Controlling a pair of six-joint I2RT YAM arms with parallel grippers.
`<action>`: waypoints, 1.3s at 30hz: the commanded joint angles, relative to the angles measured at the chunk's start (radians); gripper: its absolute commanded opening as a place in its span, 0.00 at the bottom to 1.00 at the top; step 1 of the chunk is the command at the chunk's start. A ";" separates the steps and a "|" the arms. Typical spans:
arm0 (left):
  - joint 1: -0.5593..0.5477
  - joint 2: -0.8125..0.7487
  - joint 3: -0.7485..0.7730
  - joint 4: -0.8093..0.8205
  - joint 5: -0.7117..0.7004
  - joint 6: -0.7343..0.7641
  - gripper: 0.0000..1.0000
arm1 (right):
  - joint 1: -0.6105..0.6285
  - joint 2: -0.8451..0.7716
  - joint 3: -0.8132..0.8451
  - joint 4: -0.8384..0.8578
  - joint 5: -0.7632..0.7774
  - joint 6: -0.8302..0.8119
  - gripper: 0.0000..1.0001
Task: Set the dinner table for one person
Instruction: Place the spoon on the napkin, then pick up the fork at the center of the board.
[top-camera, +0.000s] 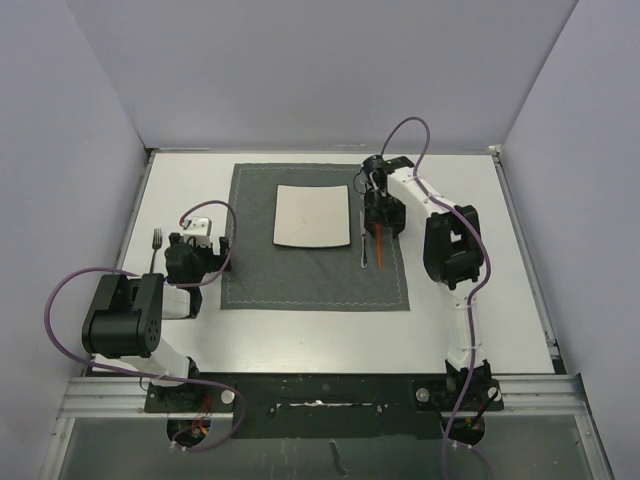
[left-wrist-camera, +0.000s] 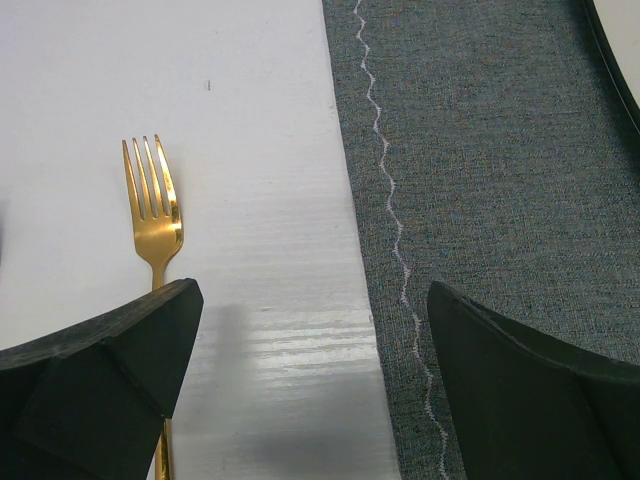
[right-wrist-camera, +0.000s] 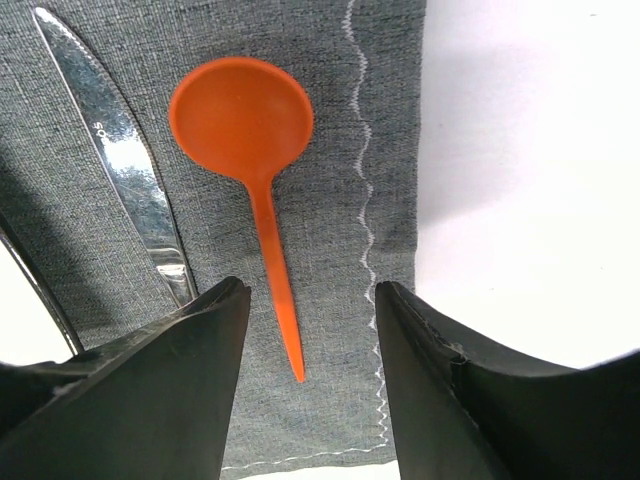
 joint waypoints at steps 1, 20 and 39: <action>0.002 0.017 0.026 0.040 -0.002 -0.010 0.98 | 0.009 -0.100 0.042 -0.026 0.075 0.021 0.54; 0.002 0.015 0.026 0.039 -0.003 -0.010 0.98 | -0.033 -0.230 -0.173 0.042 0.125 0.062 0.12; 0.002 0.017 0.026 0.040 -0.002 -0.010 0.98 | -0.006 -0.787 -0.435 0.421 0.131 -0.236 0.98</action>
